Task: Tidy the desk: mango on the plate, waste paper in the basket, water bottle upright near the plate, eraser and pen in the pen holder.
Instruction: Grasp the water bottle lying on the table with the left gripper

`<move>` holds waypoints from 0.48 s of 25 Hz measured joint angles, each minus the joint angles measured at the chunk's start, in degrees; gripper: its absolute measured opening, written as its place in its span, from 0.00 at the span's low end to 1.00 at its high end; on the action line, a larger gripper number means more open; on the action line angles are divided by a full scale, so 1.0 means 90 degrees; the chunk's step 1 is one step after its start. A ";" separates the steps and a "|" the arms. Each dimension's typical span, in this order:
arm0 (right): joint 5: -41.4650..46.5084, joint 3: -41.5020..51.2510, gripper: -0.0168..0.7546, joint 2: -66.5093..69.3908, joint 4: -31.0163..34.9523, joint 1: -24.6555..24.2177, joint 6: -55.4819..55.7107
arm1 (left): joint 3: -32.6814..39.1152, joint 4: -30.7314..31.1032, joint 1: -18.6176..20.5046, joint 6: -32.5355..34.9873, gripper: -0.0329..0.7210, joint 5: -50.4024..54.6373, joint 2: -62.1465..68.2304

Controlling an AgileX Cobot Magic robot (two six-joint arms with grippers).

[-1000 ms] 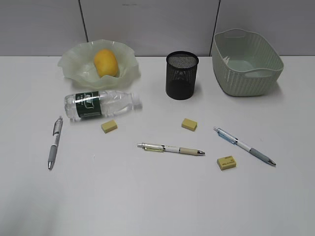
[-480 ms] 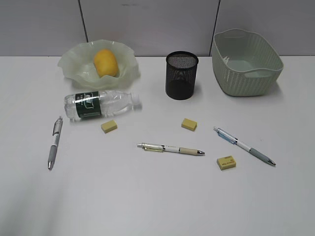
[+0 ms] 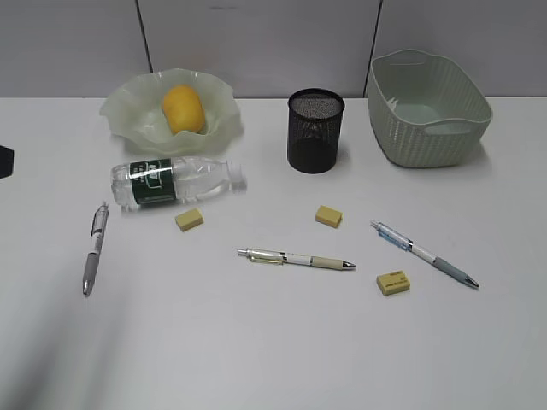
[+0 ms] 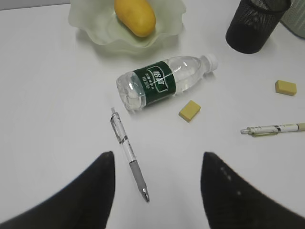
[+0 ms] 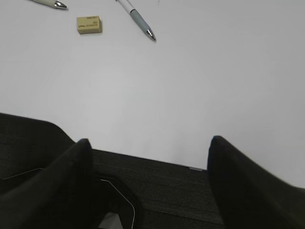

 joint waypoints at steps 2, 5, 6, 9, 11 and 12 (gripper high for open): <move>0.0000 -0.0001 0.78 0.0000 0.0000 0.0000 0.0000 | -0.0372 0.0012 0.0000 0.0156 0.62 0.0243 0.0461; 0.0000 0.0012 0.78 0.0000 0.0000 0.0000 0.0000 | -0.1127 0.0042 0.0000 0.0499 0.62 0.0881 0.1289; 0.0000 0.0028 0.78 0.0000 0.0000 0.0000 0.0000 | -0.1356 0.0042 0.0000 0.0599 0.62 0.1085 0.1595; 0.0000 0.0049 0.78 0.0000 0.0000 0.0000 0.0000 | -0.2144 0.0061 0.0000 0.0981 0.62 0.1762 0.2447; -0.0006 0.0049 0.78 0.0000 0.0000 0.0000 0.0000 | -0.2699 0.0061 0.0000 0.1238 0.62 0.2063 0.3005; -0.0006 0.0049 0.78 0.0000 0.0000 0.0000 0.0000 | -0.2962 0.0061 0.0000 0.1383 0.63 0.2170 0.3214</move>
